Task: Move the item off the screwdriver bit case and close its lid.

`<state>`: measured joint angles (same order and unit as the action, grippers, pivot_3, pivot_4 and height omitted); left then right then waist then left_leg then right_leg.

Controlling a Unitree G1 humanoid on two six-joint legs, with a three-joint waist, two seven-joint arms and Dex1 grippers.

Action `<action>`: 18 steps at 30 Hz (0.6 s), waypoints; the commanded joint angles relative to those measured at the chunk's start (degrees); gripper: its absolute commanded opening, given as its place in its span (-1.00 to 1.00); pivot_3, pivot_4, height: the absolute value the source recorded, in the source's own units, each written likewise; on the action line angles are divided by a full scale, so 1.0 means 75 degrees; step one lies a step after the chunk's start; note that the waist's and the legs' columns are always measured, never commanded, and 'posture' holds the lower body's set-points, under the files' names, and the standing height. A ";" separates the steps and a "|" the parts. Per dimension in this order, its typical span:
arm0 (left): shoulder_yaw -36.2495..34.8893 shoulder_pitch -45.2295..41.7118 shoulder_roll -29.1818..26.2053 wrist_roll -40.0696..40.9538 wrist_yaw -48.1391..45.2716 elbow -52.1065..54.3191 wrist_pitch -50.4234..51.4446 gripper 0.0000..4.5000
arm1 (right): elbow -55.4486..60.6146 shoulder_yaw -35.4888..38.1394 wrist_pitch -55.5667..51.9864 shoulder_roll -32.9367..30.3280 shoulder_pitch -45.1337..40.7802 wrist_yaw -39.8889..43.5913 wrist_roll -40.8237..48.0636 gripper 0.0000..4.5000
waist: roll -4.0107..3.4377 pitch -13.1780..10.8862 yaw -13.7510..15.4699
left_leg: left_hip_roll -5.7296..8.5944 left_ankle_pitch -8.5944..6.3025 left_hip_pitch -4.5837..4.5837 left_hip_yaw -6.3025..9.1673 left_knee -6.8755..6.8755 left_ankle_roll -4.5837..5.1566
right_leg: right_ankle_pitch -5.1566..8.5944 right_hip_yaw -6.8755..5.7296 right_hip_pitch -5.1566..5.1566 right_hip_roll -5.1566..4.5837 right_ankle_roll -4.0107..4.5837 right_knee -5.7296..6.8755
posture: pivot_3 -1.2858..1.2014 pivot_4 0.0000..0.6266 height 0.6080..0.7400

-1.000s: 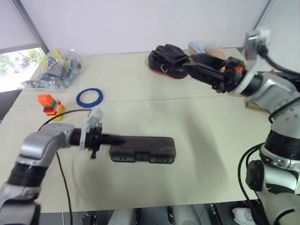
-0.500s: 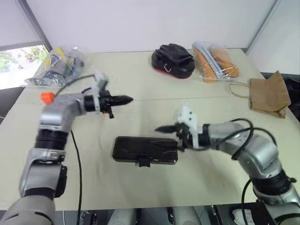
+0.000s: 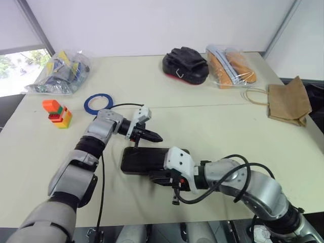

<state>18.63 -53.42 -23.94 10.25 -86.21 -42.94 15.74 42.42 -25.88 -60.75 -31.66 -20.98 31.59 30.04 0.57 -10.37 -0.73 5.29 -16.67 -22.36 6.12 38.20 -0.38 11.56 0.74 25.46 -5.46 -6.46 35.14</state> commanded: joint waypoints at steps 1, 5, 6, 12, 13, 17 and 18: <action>0.0110 -0.0193 0.0023 -0.0296 -0.0378 -0.0139 -0.0362 -1.00 | -0.0015 -0.0331 0.0045 0.0127 -0.0077 -0.0277 -0.0361 -0.99 | 0.0000 0.0000 0.0009 | 0.0000 0.0000 0.0000 0.0002 0.0000 0.0000 | 0.0000 -0.0001 0.0000 0.0001 0.0000 0.0001 | 0.03 -0.52 1.00; 0.0291 -0.0208 0.0030 -0.0670 -0.0628 -0.0322 -0.0773 -1.00 | -0.0345 -0.0883 0.0179 -0.0050 -0.0097 -0.0495 -0.1047 -0.99 | 0.0000 0.0000 0.0009 | 0.0001 0.0000 0.0000 0.0000 0.0002 0.0001 | 0.0000 -0.0001 -0.0001 0.0001 0.0000 0.0001 | 0.03 -0.52 1.00; 0.0332 -0.0205 0.0028 -0.0763 -0.0673 -0.0370 -0.0889 -1.00 | -0.0429 -0.0974 0.0205 -0.0082 -0.0119 -0.0531 -0.1206 -0.99 | 0.0000 0.0000 0.0009 | 0.0001 0.0000 0.0000 0.0001 0.0002 0.0001 | 0.0000 -0.0002 -0.0001 0.0002 0.0000 0.0002 | 0.03 -0.52 1.00; 0.0620 -0.0010 0.0120 -0.1371 -0.0638 -0.0549 -0.1782 -1.00 | -0.0821 -0.1607 0.0481 -0.0392 -0.0383 -0.0520 -0.2141 -0.99 | 0.0000 0.0003 0.0001 | 0.0000 0.0000 0.0000 0.0000 0.0003 0.0001 | 0.0000 -0.0001 -0.0001 0.0004 0.0000 0.0003 | 0.03 -0.52 1.00; 0.0621 0.0038 0.0160 -0.1397 -0.0633 -0.0526 -0.1828 -1.00 | -0.0883 -0.1671 0.0524 -0.0405 -0.0437 -0.0536 -0.2258 -0.99 | 0.0001 0.0005 0.0002 | 0.0000 0.0000 0.0003 0.0000 0.0003 0.0001 | 0.0000 -0.0001 -0.0003 0.0004 0.0000 0.0003 | 0.03 -0.52 1.00; 0.0665 0.0305 0.0254 -0.1500 -0.0591 -0.0296 -0.2018 -1.00 | -0.1021 -0.1576 0.0383 -0.0149 -0.0563 -0.0664 -0.2367 -0.99 | 0.0006 0.0016 -0.0007 | -0.0002 0.0000 0.0014 0.0001 0.0003 0.0001 | 0.0000 -0.0002 -0.0012 0.0006 0.0000 0.0007 | 0.03 -0.52 1.00; 0.0682 0.0407 0.0282 -0.1481 -0.0632 -0.0159 -0.1959 -1.00 | -0.1053 -0.1535 0.0296 -0.0060 -0.0600 -0.0721 -0.2389 -0.99 | 0.0008 0.0020 -0.0014 | -0.0004 0.0001 0.0017 0.0002 0.0003 0.0001 | 0.0000 -0.0001 -0.0014 0.0008 0.0000 0.0009 | 0.03 -0.52 1.00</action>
<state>21.66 -52.64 -23.09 -0.14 -89.52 -45.70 1.42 36.19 -39.43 -57.83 -32.98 -23.74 28.69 15.06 0.63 -10.22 -0.84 5.24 -16.66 -22.21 6.13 38.22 -0.37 11.56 0.74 25.34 -5.38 -6.46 35.22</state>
